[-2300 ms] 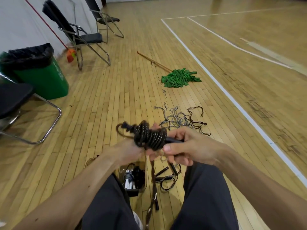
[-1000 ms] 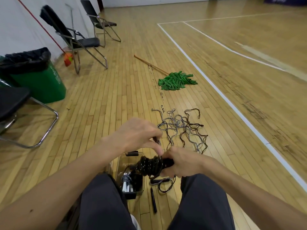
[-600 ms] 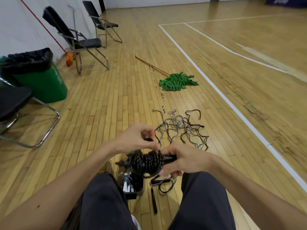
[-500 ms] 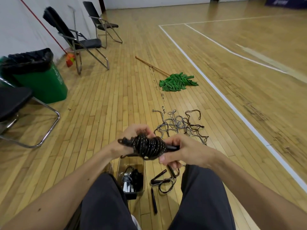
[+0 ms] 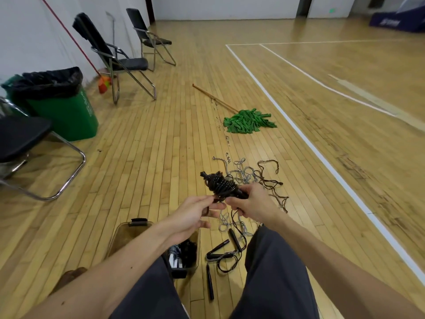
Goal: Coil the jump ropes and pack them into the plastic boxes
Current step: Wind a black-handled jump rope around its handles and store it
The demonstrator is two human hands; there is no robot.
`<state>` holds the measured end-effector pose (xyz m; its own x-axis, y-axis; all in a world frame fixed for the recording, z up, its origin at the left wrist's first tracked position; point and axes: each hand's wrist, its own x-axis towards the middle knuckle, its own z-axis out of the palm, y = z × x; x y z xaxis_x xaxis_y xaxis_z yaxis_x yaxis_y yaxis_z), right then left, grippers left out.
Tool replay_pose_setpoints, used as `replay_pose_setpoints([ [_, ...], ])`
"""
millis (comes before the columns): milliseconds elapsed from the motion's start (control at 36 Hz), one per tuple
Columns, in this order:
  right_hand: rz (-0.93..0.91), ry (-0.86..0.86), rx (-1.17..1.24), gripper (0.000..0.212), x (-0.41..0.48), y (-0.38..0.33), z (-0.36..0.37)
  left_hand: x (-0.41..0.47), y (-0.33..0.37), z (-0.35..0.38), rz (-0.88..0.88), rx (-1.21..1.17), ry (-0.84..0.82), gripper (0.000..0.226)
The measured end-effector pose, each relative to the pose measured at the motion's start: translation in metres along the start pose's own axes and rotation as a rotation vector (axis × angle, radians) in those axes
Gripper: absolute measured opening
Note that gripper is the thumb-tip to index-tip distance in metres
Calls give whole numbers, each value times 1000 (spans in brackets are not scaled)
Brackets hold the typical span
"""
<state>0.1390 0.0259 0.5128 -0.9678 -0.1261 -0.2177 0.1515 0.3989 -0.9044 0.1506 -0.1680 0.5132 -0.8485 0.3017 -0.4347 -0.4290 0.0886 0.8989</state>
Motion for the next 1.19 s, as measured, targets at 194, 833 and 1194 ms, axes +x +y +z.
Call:
replay_pose_setpoints([
  [194, -206, 215, -642, 19, 7, -10, 68, 5, -5, -24, -126, -123, 96, 58],
  [833, -263, -535, -579, 53, 144, 28, 324, 54, -160, -279, -346, 68, 592, 27],
  [1194, 202, -851, -519, 79, 241, 178, 475, 153, -396, -350, -667, -55, 681, 102],
])
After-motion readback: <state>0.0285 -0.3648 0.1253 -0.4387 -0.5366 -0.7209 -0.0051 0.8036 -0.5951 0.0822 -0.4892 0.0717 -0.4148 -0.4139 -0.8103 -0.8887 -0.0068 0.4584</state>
